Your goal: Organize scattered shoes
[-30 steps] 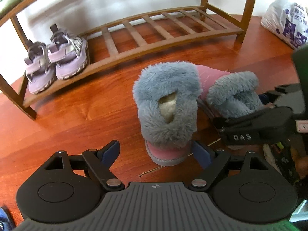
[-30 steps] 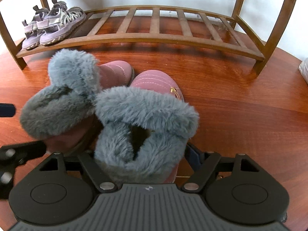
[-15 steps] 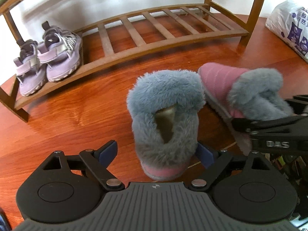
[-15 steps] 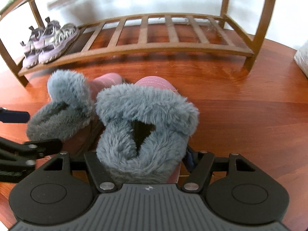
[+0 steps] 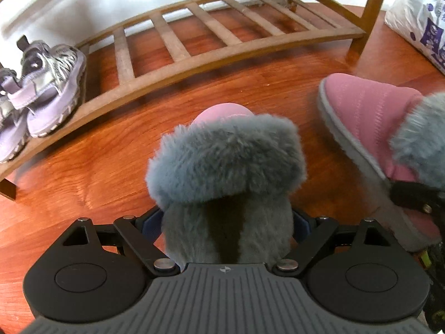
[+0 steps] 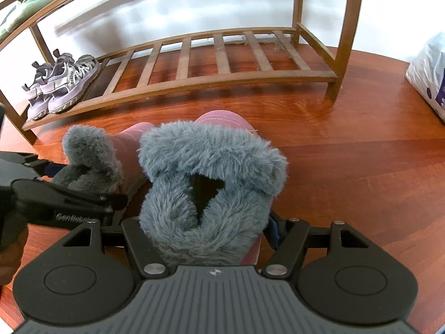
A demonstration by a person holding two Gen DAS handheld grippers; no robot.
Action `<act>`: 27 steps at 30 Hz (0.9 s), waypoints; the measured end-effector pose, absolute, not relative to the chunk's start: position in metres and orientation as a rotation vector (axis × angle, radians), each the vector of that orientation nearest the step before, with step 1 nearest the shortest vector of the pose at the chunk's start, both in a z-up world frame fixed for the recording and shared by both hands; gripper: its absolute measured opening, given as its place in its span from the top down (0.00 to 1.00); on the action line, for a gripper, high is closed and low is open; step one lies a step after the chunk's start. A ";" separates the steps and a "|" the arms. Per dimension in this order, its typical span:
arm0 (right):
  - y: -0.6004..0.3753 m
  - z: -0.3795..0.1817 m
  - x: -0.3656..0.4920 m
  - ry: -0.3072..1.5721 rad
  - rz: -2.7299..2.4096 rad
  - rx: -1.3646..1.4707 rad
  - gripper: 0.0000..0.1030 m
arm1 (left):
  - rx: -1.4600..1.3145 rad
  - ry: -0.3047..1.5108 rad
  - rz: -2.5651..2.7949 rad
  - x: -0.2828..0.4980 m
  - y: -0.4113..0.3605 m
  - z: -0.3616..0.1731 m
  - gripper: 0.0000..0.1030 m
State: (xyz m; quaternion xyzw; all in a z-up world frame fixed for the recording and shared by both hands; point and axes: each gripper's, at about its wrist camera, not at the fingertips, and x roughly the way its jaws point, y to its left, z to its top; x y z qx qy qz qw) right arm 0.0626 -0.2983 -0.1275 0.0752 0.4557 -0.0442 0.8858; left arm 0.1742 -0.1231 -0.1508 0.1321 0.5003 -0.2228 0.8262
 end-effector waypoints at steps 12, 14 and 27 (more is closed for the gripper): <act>-0.306 -0.125 0.063 0.945 -0.122 0.170 0.29 | 0.220 1.016 -0.391 0.170 -0.118 -0.155 0.29; -0.305 -0.123 0.066 0.941 -0.119 0.167 0.29 | 0.202 0.998 -0.374 0.170 -0.115 -0.149 0.30; -0.293 -0.106 0.123 0.898 -0.037 0.115 0.29 | 0.103 0.929 -0.290 0.197 -0.093 -0.096 0.29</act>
